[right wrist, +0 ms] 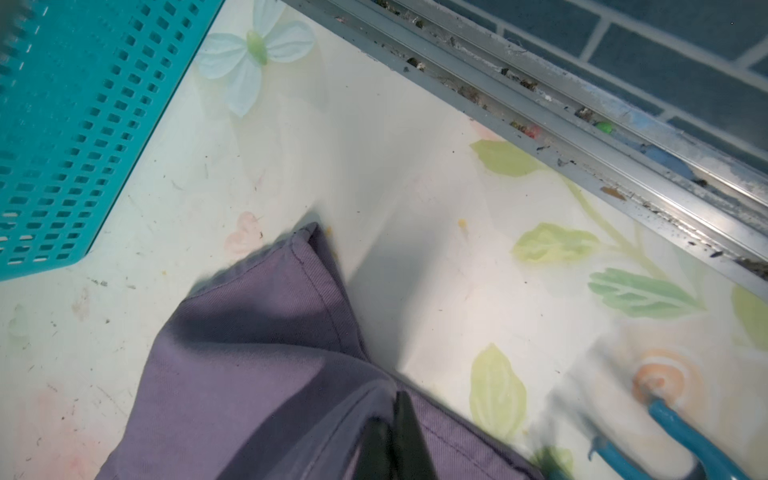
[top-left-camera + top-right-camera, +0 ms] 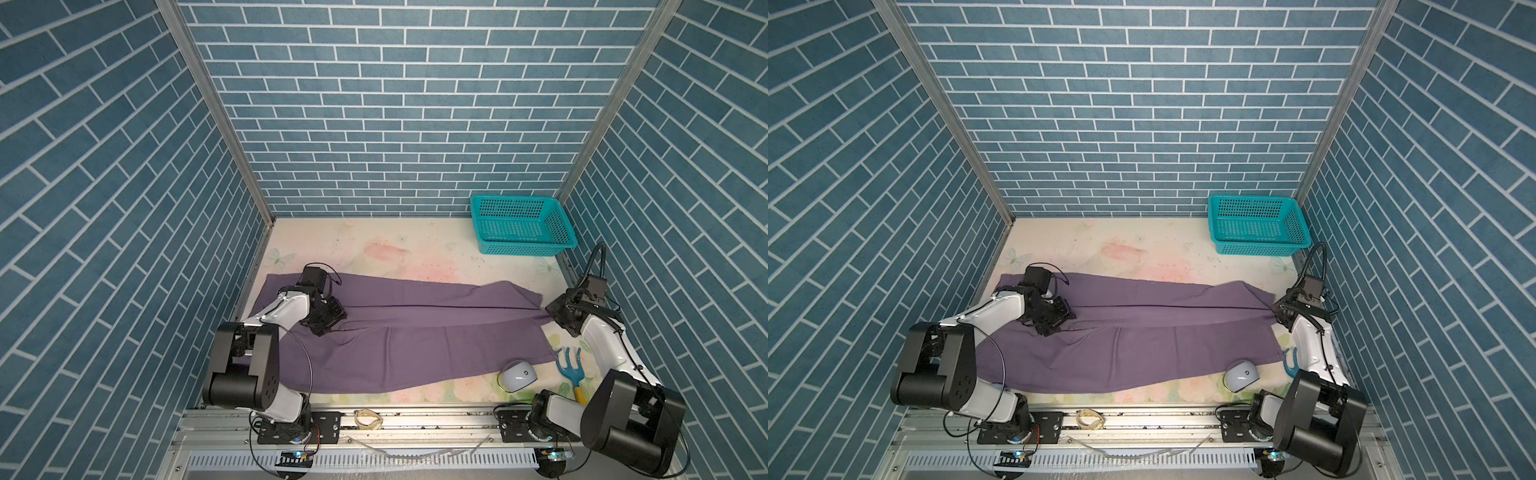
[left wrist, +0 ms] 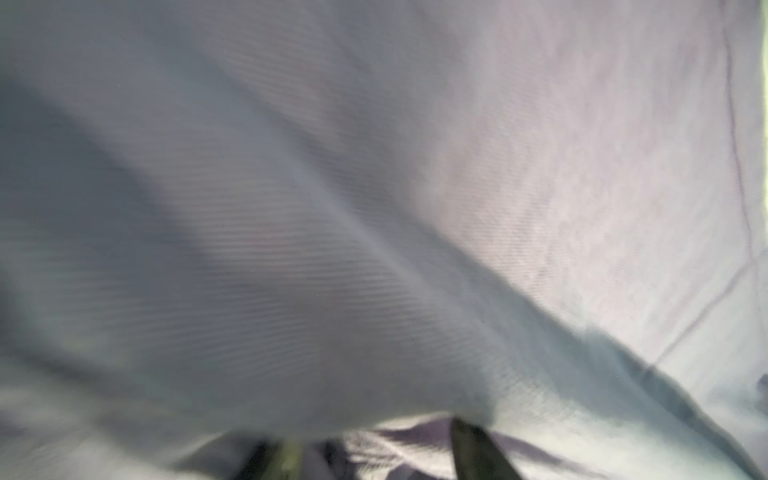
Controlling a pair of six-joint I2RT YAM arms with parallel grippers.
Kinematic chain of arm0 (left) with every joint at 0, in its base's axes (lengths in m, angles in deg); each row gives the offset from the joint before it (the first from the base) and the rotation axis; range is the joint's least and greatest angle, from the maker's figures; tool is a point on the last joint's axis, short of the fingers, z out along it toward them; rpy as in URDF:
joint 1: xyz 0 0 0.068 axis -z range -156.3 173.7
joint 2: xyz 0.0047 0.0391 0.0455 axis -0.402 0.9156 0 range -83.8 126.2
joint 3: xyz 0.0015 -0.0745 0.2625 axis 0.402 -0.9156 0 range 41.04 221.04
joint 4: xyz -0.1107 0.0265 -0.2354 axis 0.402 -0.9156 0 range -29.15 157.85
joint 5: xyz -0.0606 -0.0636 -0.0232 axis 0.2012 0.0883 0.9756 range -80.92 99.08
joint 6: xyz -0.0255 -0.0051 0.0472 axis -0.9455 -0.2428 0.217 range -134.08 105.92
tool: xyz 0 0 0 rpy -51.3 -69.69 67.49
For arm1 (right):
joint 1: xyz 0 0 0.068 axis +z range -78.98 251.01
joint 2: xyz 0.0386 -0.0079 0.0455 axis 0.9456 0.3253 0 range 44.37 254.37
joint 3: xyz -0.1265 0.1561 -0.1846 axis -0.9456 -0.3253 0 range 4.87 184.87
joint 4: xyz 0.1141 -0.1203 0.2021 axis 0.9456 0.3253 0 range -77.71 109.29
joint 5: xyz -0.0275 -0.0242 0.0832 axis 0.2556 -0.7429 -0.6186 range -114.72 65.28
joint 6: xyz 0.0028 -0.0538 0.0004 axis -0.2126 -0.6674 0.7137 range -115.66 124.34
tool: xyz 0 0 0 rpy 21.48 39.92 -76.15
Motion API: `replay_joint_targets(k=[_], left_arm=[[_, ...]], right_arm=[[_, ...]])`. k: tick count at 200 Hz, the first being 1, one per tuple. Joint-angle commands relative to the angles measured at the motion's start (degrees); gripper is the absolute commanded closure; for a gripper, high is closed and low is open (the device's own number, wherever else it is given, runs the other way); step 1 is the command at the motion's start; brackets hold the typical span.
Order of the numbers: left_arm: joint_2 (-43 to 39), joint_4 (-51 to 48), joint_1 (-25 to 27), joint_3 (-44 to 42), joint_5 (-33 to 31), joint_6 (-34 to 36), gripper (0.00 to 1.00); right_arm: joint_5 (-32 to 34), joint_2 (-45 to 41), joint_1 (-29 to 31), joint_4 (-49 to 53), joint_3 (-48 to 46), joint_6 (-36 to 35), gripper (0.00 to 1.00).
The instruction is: Fold and stack the trousers
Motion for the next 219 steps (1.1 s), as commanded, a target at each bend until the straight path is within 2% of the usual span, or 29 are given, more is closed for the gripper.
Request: replay_joint_targets(k=[1, 22, 51, 66, 104, 183, 192, 201, 219], left_arm=[[-1.6, -7.4, -0.1, 7.4, -5.0, 0.4, 0.28], [1.2, -8.3, -0.1, 13.6, -7.1, 0.8, 0.27], [11.7, -10.7, 1.2, 22.5, -9.6, 2.1, 0.43], [17.2, -12.9, 2.6, 27.4, -12.2, 3.1, 0.46], [26.2, -14.9, 4.0, 34.9, -14.9, 2.4, 0.33], [36.4, -14.7, 4.4, 40.4, -15.7, 1.8, 0.3], [37.7, -14.6, 4.4, 41.1, -15.4, 2.0, 0.35], [38.8, -14.6, 4.4, 41.7, -15.0, 2.3, 0.44], [40.7, -14.7, 4.4, 42.7, -14.2, 2.8, 0.8]], right_arm=[[0.2, -0.4, -0.6, -4.6, 1.7, 3.8, 1.0], [-0.1, -0.5, -0.5, -4.2, 2.0, 3.5, 1.0], [-0.6, -1.1, -0.5, -4.7, 1.5, 2.9, 1.0], [-1.4, -0.9, -0.5, -4.7, 1.5, 2.7, 1.0], [-2.7, -0.2, -0.5, -4.3, 1.5, 2.3, 1.0], [-3.5, 0.4, -0.5, -4.2, 1.7, 0.4, 1.0], [-3.7, 0.5, -0.5, -4.3, 1.7, 0.4, 1.0], [-4.0, 0.7, -0.5, -4.5, 1.7, 0.5, 1.0], [-4.3, 0.8, -0.5, -4.8, 1.9, 0.7, 1.0]])
